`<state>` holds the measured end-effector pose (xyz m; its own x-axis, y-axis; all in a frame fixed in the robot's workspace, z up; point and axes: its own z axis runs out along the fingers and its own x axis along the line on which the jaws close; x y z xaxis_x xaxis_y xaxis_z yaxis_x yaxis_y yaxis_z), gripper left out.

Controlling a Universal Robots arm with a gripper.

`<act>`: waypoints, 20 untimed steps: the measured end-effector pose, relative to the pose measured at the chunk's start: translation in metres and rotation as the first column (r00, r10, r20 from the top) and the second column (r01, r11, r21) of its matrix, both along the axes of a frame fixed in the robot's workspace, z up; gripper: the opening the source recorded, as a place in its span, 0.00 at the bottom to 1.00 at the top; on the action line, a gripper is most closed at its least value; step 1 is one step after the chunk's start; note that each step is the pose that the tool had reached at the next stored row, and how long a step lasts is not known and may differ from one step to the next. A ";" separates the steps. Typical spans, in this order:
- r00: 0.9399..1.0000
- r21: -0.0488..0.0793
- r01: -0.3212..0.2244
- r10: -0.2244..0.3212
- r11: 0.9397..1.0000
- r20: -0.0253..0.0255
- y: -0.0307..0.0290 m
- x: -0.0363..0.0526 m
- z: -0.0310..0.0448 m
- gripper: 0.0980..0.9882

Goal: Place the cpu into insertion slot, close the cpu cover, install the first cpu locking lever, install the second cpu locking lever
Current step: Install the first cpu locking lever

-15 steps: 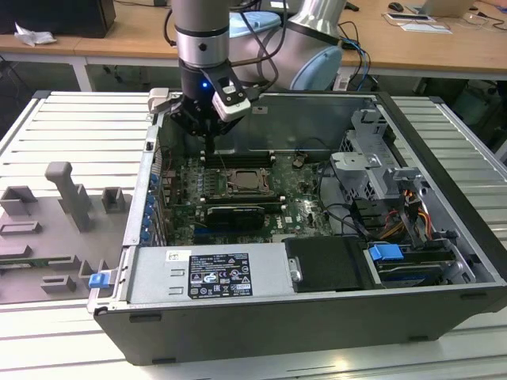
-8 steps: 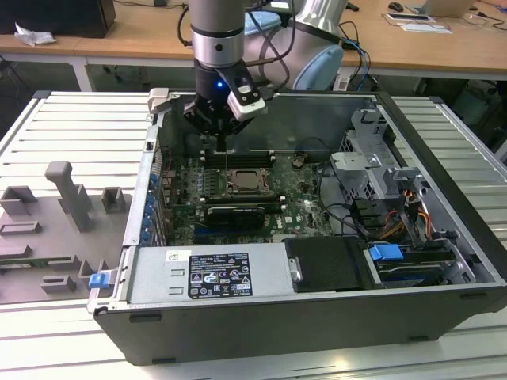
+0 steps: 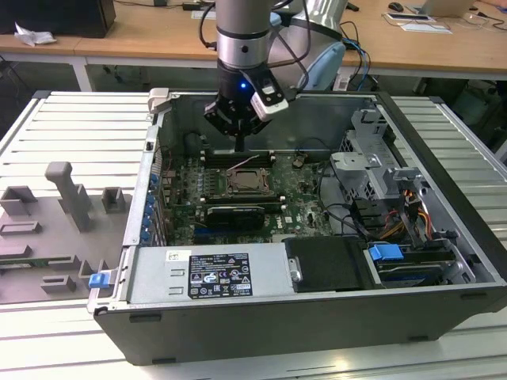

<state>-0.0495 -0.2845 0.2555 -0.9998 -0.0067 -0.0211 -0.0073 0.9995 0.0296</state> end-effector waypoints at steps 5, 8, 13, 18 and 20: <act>1.000 0.034 0.000 0.000 0.999 0.000 -0.0003 0.0003 -0.0023 0.01; 1.000 0.035 0.010 -0.010 0.999 0.000 -0.0004 0.0032 -0.0085 0.01; 1.000 0.034 0.010 -0.011 0.999 0.000 0.0010 0.0142 -0.0228 0.01; 1.000 0.034 0.008 -0.008 0.999 0.000 0.0035 0.0192 -0.0267 0.01; 1.000 0.034 0.003 -0.003 0.999 0.000 0.0043 0.0223 -0.0291 0.01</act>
<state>-0.0272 -0.2802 0.2264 -0.9998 -0.0033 -0.0213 -0.0046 0.9980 0.0637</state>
